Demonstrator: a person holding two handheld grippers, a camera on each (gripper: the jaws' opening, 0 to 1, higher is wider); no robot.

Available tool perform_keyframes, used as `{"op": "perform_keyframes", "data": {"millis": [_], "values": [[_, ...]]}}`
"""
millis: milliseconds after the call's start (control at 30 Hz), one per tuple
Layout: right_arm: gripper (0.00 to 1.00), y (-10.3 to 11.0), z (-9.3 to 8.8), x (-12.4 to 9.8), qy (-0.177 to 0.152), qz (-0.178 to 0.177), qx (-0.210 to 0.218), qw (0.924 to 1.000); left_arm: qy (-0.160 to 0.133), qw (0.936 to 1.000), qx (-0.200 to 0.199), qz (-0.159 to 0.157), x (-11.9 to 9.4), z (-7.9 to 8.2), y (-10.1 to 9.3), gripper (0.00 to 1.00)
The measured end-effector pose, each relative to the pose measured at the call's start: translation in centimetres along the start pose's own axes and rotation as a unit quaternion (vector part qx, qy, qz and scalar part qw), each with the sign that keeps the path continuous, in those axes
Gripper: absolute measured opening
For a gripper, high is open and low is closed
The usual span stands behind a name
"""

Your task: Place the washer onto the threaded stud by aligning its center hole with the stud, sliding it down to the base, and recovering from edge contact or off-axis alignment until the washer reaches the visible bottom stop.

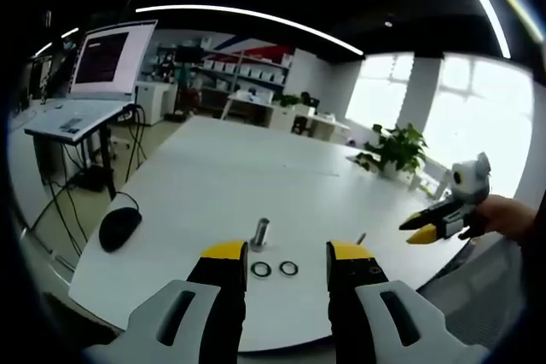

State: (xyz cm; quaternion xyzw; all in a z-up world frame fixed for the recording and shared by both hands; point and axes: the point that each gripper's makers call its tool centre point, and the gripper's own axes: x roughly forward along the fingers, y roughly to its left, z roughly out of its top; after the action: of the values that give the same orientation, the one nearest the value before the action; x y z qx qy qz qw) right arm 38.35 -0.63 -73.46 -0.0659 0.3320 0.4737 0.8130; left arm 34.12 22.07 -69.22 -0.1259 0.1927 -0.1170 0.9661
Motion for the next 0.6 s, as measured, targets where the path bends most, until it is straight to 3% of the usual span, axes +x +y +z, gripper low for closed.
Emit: {"op": "perform_keyframes", "data": {"millis": [167,600], "values": [[0.31,0.1,0.5,0.1,-0.011,0.004,0.007,0.9999,0.000,1.0000,-0.001,0.001,0.0,0.0,0.0,0.35],[0.31,-0.6,-0.5,1.0,0.026,-0.005,-0.039,0.9989,-0.003,1.0000,-0.002,0.002,-0.1,0.1,0.0,0.36]]}}
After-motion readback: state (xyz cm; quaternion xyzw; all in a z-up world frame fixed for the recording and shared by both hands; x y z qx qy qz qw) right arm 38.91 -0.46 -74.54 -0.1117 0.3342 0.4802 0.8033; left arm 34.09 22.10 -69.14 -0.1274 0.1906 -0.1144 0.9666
